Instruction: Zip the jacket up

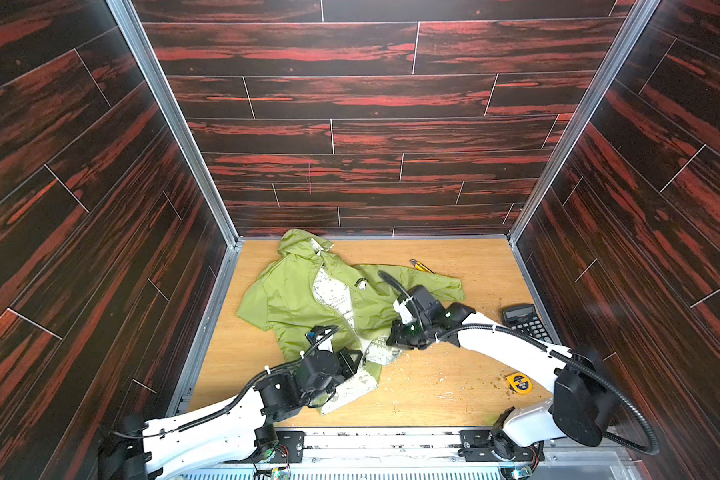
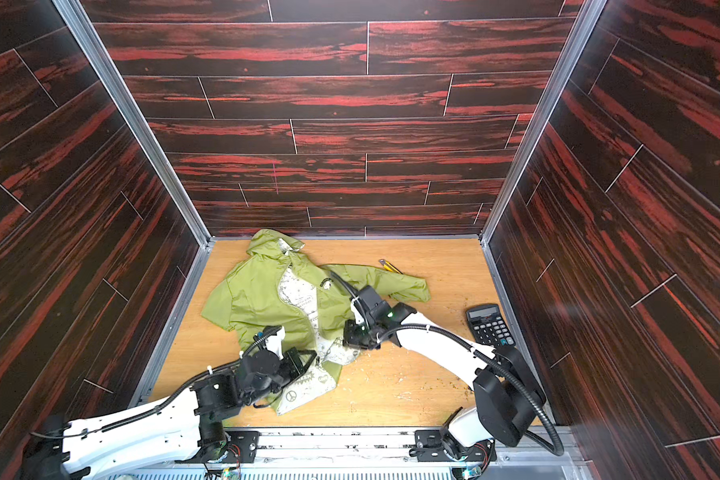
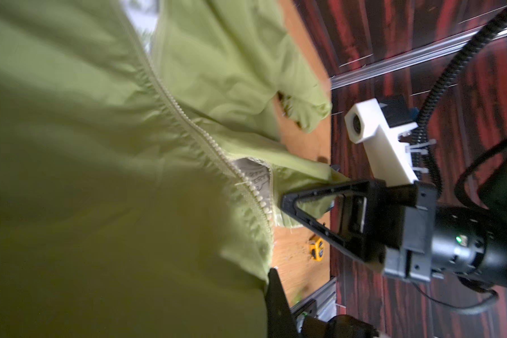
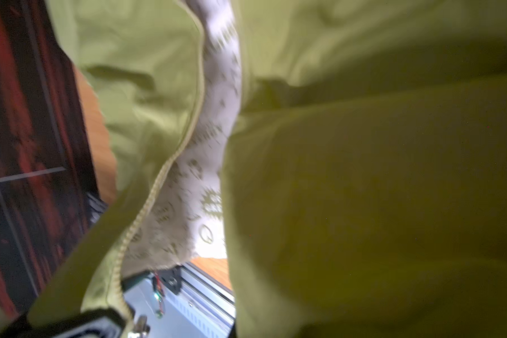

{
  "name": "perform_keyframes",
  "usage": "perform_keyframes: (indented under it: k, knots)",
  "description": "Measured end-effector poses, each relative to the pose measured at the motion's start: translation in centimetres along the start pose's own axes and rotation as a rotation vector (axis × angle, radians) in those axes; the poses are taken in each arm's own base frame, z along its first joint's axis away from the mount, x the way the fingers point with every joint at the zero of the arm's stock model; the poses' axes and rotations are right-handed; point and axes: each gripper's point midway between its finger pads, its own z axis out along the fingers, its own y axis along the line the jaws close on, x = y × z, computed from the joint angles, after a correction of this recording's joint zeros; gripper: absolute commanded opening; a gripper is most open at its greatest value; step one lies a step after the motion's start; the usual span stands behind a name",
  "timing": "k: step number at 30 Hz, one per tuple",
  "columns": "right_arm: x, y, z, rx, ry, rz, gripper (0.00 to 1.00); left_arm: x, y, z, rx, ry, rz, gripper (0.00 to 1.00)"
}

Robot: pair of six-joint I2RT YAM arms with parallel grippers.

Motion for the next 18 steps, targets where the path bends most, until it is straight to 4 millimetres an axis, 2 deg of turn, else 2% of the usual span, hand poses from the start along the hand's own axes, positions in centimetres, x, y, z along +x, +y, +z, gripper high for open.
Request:
perform_keyframes:
  k: [4,7,13,18]
  knots:
    - [-3.3,0.8,-2.3,0.007,-0.097,0.015,0.00,-1.9,-2.1,-0.9,-0.021,-0.046,0.049,0.00]
    - [-4.8,0.8,-3.2,0.013,-0.140,0.019,0.00,-2.4,-3.0,-0.8,-0.027,-0.062,0.105,0.00]
    - [-5.5,1.5,-3.8,-0.004,-0.153,-0.032,0.00,-3.2,-3.6,-0.3,-0.078,-0.084,0.235,0.00]
    - [-5.8,2.8,-4.3,-0.087,-0.129,-0.025,0.00,-4.1,-5.9,-0.6,0.020,-0.130,0.274,0.00]
